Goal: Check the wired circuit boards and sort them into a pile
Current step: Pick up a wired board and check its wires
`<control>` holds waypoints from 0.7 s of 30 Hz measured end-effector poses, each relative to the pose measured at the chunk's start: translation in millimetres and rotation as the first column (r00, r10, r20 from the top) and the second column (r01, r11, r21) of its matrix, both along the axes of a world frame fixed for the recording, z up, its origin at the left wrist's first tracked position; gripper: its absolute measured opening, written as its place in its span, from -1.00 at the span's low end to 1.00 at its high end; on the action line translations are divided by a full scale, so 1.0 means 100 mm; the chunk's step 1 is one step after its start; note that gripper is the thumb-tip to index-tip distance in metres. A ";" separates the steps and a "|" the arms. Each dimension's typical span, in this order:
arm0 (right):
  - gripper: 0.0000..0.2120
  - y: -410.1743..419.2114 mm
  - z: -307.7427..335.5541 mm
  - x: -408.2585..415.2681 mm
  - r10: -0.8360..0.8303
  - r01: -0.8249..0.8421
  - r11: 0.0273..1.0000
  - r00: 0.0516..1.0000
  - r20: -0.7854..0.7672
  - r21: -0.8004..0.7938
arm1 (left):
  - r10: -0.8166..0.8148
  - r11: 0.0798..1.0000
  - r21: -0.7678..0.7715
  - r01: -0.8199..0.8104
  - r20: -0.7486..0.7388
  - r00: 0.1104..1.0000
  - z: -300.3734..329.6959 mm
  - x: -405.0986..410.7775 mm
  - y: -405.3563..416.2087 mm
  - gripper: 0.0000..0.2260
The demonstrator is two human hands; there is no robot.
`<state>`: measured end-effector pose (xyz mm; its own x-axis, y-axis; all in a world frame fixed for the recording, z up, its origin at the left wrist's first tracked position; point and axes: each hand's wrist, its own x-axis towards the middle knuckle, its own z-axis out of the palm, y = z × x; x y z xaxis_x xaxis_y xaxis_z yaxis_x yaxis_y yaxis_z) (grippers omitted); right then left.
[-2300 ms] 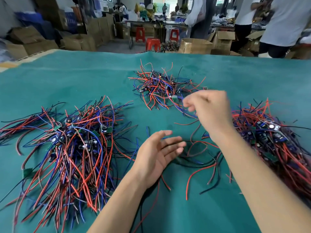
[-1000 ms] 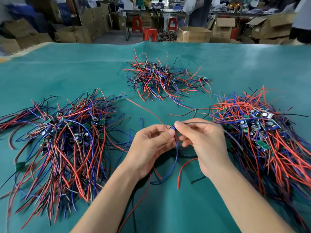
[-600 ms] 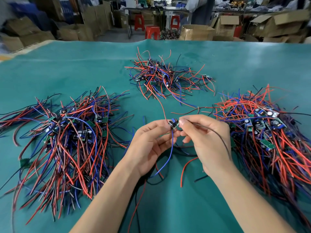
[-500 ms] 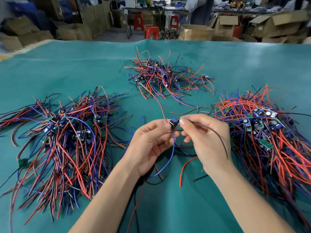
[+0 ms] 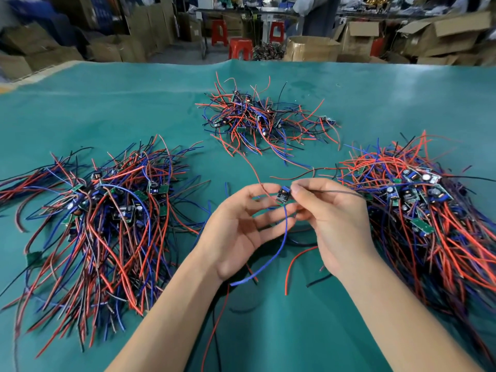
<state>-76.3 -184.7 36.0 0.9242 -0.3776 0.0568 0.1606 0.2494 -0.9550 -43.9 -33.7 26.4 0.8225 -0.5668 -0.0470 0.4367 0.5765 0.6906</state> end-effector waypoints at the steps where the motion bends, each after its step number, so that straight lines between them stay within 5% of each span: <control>1: -0.89 -0.01 0.00 0.00 -0.001 0.001 1.000 1.000 0.000 0.001 | 0.011 1.000 -0.019 -0.011 -0.028 1.000 0.01 0.01 0.00 -0.75; 5: -0.94 0.02 0.01 0.00 0.099 -0.098 0.994 0.995 -0.010 0.047 | 0.060 0.998 -0.013 -0.062 -0.095 0.994 0.03 0.02 -0.01 -0.78; 9: -0.84 0.04 0.03 -0.02 0.154 -0.154 0.988 0.988 0.003 -0.022 | 0.105 0.991 0.076 -0.108 0.040 0.994 -0.02 0.00 -0.02 -0.94; 16: -0.84 -0.02 0.03 -0.01 0.138 -0.137 0.986 0.990 0.009 -0.098 | 0.067 0.973 0.208 -0.100 0.161 0.985 -0.08 -0.02 -0.05 -0.72; 21: -0.84 0.02 0.03 -0.04 0.120 -0.104 0.954 0.992 0.038 -0.280 | 0.153 0.943 0.254 -0.215 0.242 0.958 -0.15 -0.01 -0.08 -0.88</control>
